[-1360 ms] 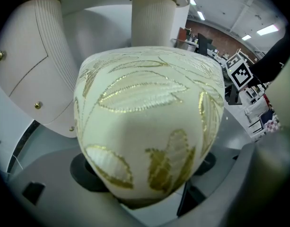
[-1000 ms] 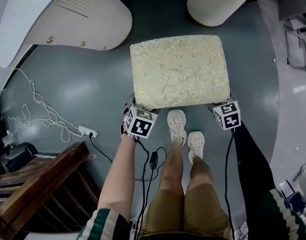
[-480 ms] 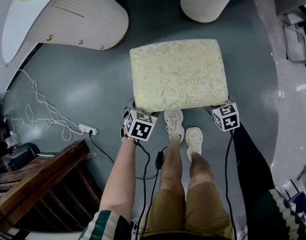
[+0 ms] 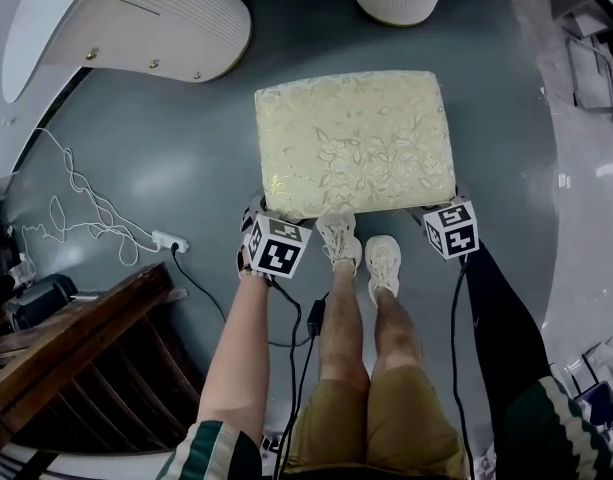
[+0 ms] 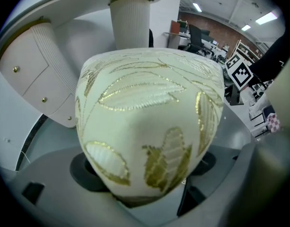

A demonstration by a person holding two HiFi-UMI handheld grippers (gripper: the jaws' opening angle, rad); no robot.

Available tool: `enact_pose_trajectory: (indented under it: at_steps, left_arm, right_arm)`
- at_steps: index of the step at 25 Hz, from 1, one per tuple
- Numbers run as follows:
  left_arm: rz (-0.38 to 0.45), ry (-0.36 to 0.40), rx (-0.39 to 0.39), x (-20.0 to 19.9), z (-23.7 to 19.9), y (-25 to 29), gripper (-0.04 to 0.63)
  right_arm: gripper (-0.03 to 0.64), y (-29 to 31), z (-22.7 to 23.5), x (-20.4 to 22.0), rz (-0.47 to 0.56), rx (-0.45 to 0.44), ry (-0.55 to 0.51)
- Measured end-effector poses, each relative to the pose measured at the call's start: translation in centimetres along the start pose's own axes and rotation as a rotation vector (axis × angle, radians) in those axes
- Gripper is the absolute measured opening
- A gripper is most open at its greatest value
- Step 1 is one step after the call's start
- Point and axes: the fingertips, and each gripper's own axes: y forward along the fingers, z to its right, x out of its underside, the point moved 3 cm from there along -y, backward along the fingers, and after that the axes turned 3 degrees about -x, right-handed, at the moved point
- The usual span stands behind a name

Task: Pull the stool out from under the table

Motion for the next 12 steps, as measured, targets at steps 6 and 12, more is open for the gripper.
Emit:
enact_pose_trajectory:
  at_steps: [6, 12]
  left_arm:
    - [-0.006, 0.0, 0.004, -0.11, -0.08, 0.07, 0.433]
    - [-0.025, 0.003, 0.018, 0.06, -0.08, -0.31, 0.433]
  right_arm:
    - [0.434, 0.05, -0.03, 0.18, -0.014, -0.006, 0.017]
    - [0.431, -0.33, -0.49, 0.49, -0.04, -0.011, 0.039]
